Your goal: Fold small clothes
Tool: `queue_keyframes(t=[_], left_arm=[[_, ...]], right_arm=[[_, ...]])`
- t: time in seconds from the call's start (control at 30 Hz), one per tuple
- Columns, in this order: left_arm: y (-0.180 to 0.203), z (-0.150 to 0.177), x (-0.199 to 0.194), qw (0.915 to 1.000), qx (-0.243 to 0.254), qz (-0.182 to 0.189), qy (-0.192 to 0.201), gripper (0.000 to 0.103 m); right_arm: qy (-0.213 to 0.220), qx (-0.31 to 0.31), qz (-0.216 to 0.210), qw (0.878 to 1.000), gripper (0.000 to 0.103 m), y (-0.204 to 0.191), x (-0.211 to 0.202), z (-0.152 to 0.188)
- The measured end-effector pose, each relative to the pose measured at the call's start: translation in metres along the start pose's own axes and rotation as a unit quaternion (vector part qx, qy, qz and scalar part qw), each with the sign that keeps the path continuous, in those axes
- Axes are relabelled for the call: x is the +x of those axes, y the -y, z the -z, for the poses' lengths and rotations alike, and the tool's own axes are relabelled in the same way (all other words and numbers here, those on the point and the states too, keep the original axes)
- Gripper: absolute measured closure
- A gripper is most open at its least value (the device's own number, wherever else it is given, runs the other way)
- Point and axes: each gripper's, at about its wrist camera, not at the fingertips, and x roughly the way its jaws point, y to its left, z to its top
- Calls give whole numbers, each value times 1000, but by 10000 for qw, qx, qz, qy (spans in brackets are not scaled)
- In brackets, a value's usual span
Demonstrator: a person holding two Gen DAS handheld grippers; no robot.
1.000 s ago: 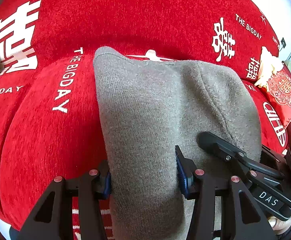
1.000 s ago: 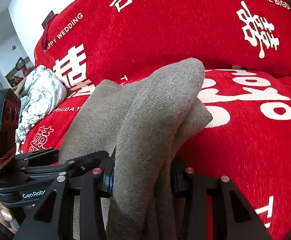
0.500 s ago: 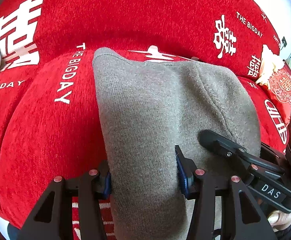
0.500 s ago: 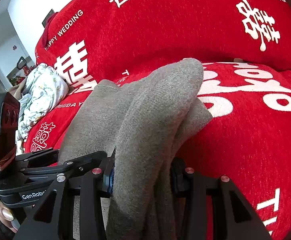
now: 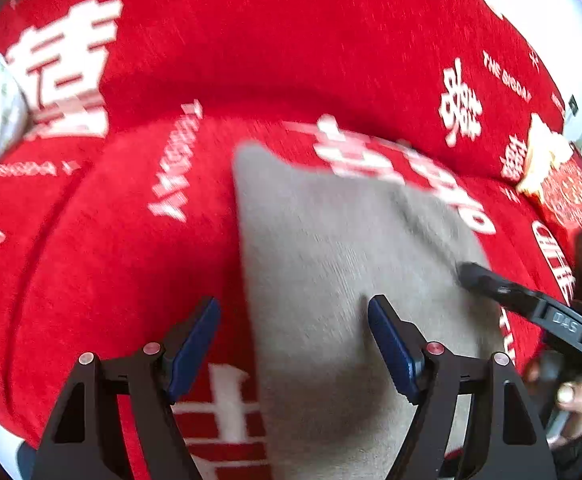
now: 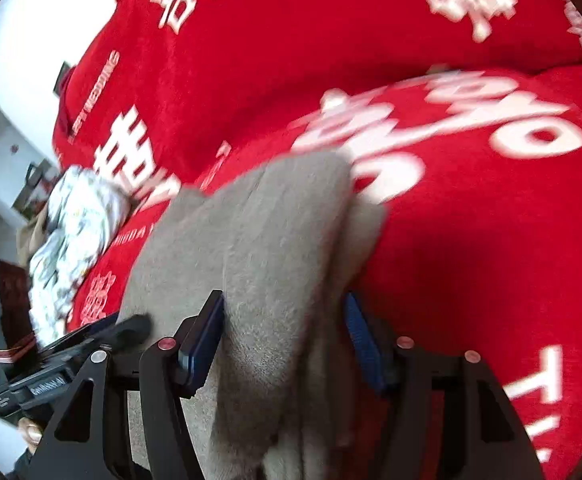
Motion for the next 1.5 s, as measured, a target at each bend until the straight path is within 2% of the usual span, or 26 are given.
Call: queue_keyframes(t=[0.07,0.13,0.2,0.27,0.33,0.37,0.43,0.53,0.67,0.77,0.83,0.9,0.93,1.0,1.2,1.3,1.37,1.4,1.5], left_arm=[[-4,-12,2,9998,-104,-174,-33,25],[-4,-20,15,9985,-72,-477,-275,25],[0,-26,33,9960,89,-756,-472,25],[-3,-28,44,9941,98,-889,-611,25],[-11,-30,50,9940,-35,-851,-682,21],[-13,-30,52,9937,-66,-877,-699,16],[-16,-30,49,9938,-62,-859,-701,16],[-13,-23,26,9965,-78,-683,-466,17],[1,9,-10,9990,272,-322,-148,17],[12,30,-16,9968,622,-490,-109,17],[14,38,-15,9956,735,-574,-83,17],[10,43,-14,9968,641,-469,-117,17],[8,45,-14,9971,612,-422,-134,16],[6,48,-13,9973,599,-414,-121,16],[12,58,-21,9952,789,-580,-70,16],[18,57,-37,9937,891,-654,161,16],[20,54,-36,9925,928,-776,159,16],[20,52,-31,9922,922,-837,75,16],[17,51,-23,9941,794,-729,-75,16]], right_arm=[[449,-212,70,9987,37,-11,-19,-7],[516,-439,-144,9976,34,-25,-22,-15],[319,-549,-520,9966,32,-35,-11,-22],[-158,-404,-729,9964,32,-35,19,-27],[-603,-40,-668,9959,32,-22,50,-28],[-601,8,-676,9959,32,-18,56,-28],[-526,-84,-664,9964,33,-19,55,-30],[-404,-391,-493,9972,32,-39,27,-19],[-289,-942,-1005,9900,30,-56,-17,16],[-527,-1114,-1224,9848,26,-61,-28,48],[-744,-1130,-1100,9847,26,-56,-22,63],[-955,-993,-647,9884,26,-42,-13,76],[-981,-949,-620,9887,27,-38,-12,80],[-919,-925,-657,9893,27,-34,-16,82],[-935,-1019,-341,9898,27,-38,-27,88],[-399,-1369,-158,9897,23,-58,-47,78],[-83,-1572,-106,9875,21,-69,-48,70],[-92,-1590,-142,9871,21,-72,-45,67],[-513,-1304,-179,9900,21,-65,-11,56]])
